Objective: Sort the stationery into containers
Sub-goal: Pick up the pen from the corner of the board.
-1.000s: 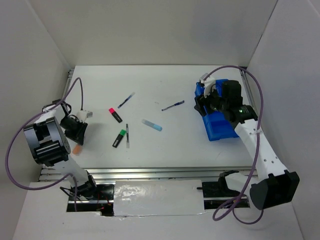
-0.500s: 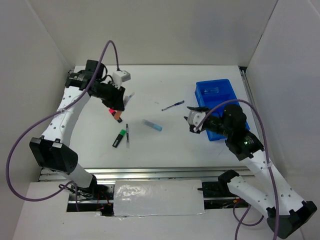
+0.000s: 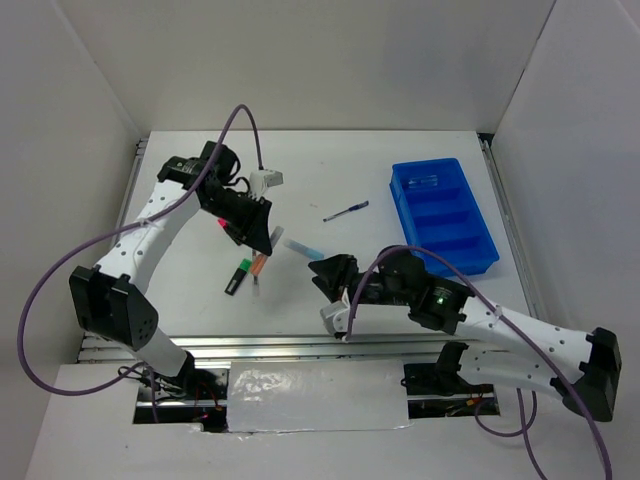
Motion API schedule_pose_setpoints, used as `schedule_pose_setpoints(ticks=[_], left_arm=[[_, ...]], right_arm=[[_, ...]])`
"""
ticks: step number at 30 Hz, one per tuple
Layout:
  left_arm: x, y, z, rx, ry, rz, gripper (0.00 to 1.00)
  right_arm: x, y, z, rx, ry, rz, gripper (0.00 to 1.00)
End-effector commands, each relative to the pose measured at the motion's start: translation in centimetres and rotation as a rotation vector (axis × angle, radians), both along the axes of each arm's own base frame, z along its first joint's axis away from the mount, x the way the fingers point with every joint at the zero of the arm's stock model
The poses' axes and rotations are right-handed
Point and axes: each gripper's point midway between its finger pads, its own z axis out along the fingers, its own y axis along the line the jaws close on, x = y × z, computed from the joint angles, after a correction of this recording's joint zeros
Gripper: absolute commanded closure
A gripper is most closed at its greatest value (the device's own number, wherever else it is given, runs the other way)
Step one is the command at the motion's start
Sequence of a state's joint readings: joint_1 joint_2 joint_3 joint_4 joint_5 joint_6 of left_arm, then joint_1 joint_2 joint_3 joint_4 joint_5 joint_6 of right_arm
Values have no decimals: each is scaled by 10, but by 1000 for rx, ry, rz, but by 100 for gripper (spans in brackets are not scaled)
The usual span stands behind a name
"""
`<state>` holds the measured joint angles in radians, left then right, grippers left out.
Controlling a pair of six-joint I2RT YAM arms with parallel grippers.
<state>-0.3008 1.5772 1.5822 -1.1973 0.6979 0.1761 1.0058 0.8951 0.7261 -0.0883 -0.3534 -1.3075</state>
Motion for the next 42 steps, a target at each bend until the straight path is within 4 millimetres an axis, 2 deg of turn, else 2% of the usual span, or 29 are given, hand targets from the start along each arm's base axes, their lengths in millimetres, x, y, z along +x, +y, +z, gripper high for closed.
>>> schedule_pose_setpoints(ticks=[1,4,6,15,36,42], left_arm=[[-26,-5,7,-45,60,-24,100],[-46,-8,-8,9,78,-83,100],[-53,-13,-7,28,44,-112,100],[-55,-17,-17,83,42,-157,100],[-56,-18,-26,112,53,-165,100],[-57,-20,-25,102,61,-166,100]], right_arm=[[9,18,20,53,-119,6,54],[13,27,15,36,-125,19,54],[15,30,12,19,-131,23,54],[29,41,-4,-33,-129,14,52],[45,69,-11,-59,-197,14,49],[42,73,-19,-83,-218,42,57]])
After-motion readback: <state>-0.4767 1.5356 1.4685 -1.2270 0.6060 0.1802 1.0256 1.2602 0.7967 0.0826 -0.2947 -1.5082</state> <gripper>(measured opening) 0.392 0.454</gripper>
